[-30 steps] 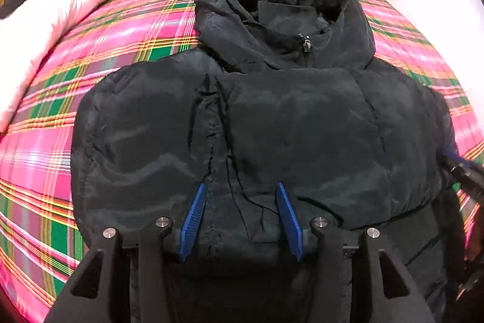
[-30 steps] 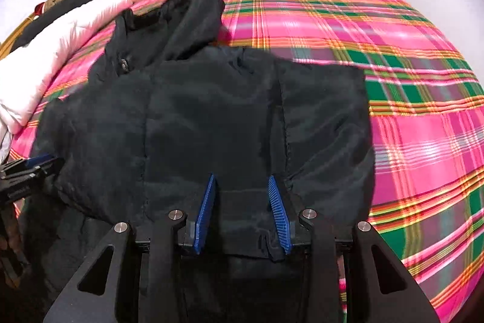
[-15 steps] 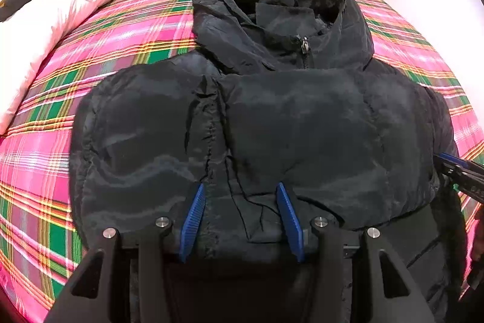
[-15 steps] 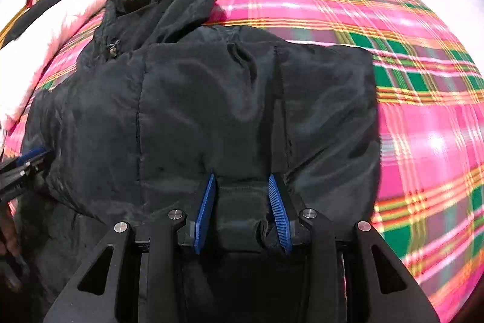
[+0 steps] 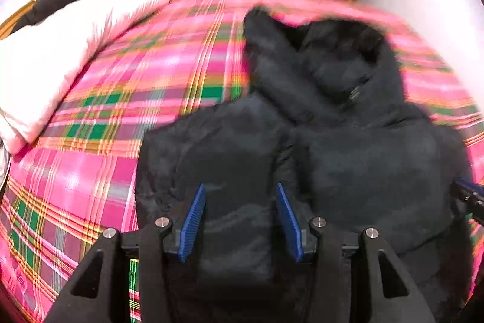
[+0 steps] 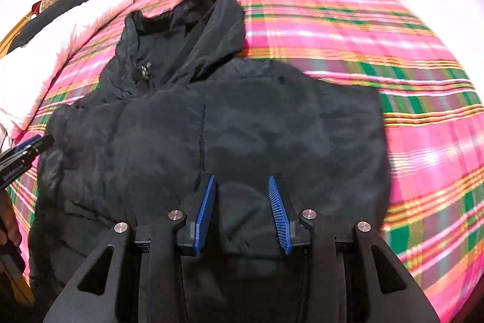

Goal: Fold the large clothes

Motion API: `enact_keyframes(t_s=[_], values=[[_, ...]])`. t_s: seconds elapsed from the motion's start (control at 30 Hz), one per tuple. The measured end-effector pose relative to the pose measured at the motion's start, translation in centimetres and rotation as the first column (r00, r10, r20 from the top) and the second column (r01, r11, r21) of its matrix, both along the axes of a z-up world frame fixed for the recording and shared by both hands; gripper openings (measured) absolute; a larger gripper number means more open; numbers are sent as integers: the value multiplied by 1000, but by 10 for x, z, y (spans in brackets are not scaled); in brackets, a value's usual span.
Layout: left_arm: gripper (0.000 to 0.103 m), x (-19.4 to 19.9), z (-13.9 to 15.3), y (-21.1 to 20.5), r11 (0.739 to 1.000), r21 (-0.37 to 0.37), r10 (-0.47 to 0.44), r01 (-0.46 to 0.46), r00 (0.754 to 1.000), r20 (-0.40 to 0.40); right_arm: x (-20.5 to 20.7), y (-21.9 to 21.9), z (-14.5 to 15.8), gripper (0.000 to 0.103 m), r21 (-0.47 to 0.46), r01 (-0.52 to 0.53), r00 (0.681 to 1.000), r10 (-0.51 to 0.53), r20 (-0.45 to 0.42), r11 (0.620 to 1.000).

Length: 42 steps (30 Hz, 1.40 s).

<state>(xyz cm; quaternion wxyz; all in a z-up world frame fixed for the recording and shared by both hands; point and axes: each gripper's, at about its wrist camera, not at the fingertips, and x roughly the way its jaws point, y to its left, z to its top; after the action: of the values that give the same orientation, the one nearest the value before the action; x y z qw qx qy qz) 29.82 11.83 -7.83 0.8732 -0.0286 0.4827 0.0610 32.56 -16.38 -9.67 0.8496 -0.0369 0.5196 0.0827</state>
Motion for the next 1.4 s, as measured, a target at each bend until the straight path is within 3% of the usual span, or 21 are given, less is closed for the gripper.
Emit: enact_keyframes(t_s=[0.07,0.17,0.3,0.37,0.47,0.57,0.73,1.0,1.2,1.23,1.27,1.3,1.4], values=[[51,8,-16,-7,1000,29,-5,6,999,-39,5,4,-9,38,-21,-13,1000,13,-5,1000],[51,9,-12,-17,998,62,-31,33,999,-27,0,7,-1,38,-15,-39,999,39,17,999],[51,-1,12,-15,1000,-3,-19,19,999,31,-8,4,26,38,40,-62,995,59,80,997],[51,-5,26,-14,1000,-15,-13,15,997,73,-5,3,42,50,64,-67,991,59,119,996],[51,-1,49,-8,998,-67,10,-1,991,130,10,6,57,52,91,-72,988,58,145,993],[51,23,62,-1,991,-131,17,2,989,146,40,15,68,52,85,-89,985,75,158,992],[51,88,74,4,989,-147,0,23,988,153,101,35,79,52,75,-110,981,96,171,991],[51,195,42,3,992,-123,-31,43,995,100,194,62,63,52,32,-95,985,89,147,995],[51,239,0,-5,993,-114,-30,34,999,31,245,69,29,51,-10,-69,996,69,55,998],[49,243,-7,-8,993,-113,-33,36,999,22,248,69,24,39,-10,-66,997,66,43,998],[33,243,-10,-9,992,-116,-38,40,999,25,248,70,22,14,-8,-72,997,72,38,997],[16,242,-12,-10,992,-121,-42,46,999,33,246,72,22,11,-6,-85,996,85,41,996],[5,226,-2,-8,990,-136,-36,49,995,98,226,75,41,7,13,-132,985,130,117,991]])
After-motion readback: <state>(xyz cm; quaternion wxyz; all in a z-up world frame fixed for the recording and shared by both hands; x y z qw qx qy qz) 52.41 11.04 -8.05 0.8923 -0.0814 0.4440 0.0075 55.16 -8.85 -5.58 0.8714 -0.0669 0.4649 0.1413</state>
